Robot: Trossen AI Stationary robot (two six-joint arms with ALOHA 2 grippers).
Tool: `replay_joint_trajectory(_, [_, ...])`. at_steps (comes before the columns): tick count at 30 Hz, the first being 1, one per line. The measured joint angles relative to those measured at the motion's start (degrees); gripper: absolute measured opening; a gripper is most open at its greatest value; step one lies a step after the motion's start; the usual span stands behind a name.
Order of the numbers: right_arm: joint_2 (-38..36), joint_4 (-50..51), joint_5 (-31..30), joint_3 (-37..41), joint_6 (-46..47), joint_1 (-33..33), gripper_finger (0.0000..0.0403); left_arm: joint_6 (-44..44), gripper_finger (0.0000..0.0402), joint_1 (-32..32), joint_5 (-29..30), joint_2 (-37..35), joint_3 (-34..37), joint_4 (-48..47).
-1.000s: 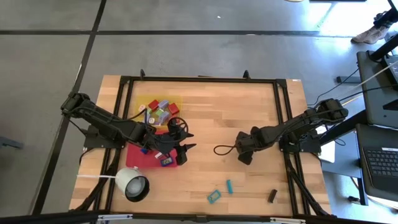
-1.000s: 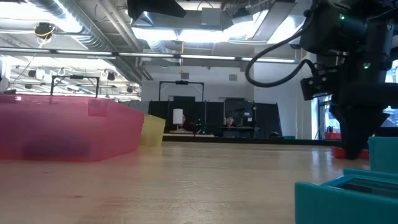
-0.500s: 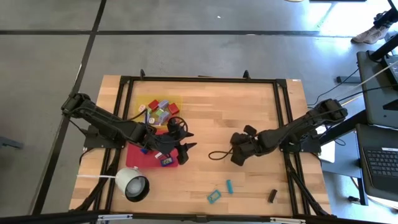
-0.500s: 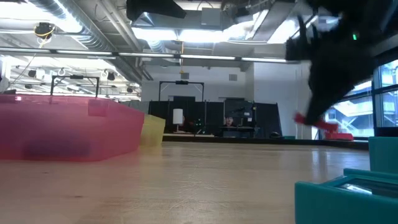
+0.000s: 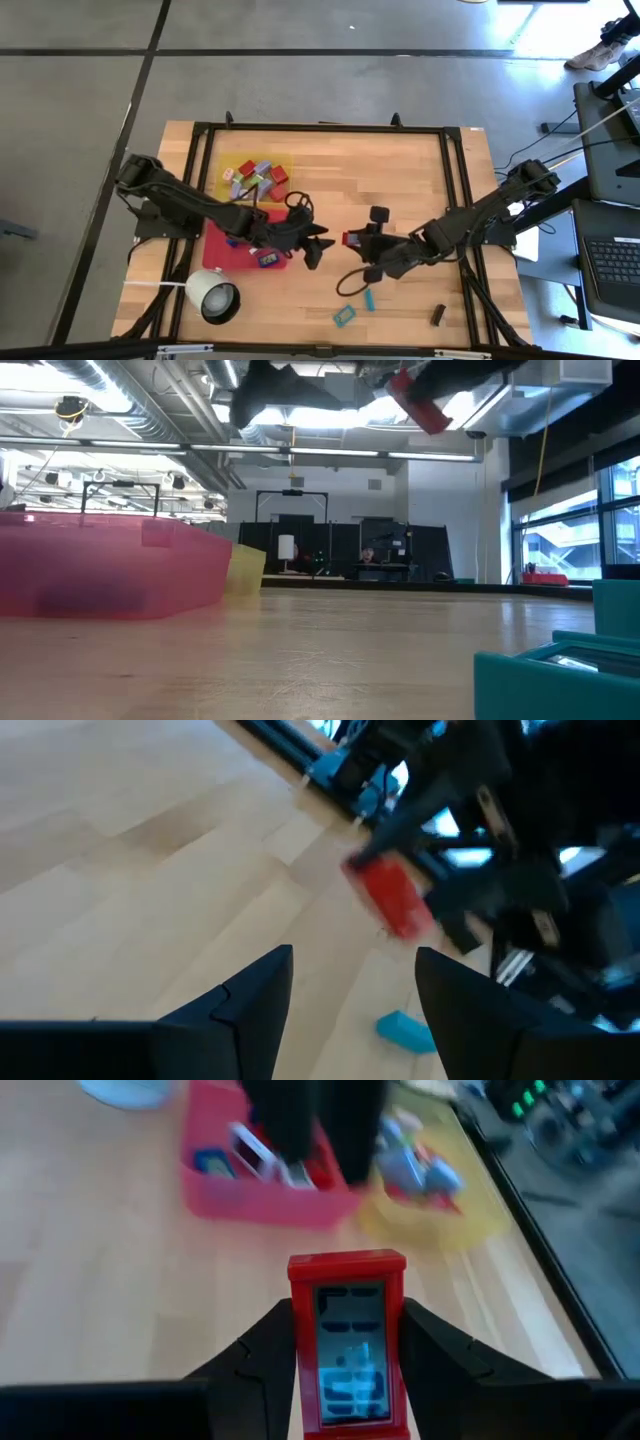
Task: Pick & Place Office items
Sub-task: Put the red timer into the red bin
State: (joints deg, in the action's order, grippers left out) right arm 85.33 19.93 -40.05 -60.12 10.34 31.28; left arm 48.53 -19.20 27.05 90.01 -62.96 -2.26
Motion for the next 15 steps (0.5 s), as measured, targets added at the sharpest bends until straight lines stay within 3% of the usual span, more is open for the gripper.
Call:
replay_joint_trajectory(8, [-0.01, -1.03, 1.83, -0.02, -0.54, 0.07, 0.0143, 4.02, 0.021, 2.13, -0.38, 2.1, -0.02, 5.52])
replay_joint_trajectory(15, [-0.01, -1.07, 1.94, -0.02, -0.55, -1.17, 0.0151, 5.79, 0.0209, 4.54, -7.28, 5.86, -0.06, 15.05])
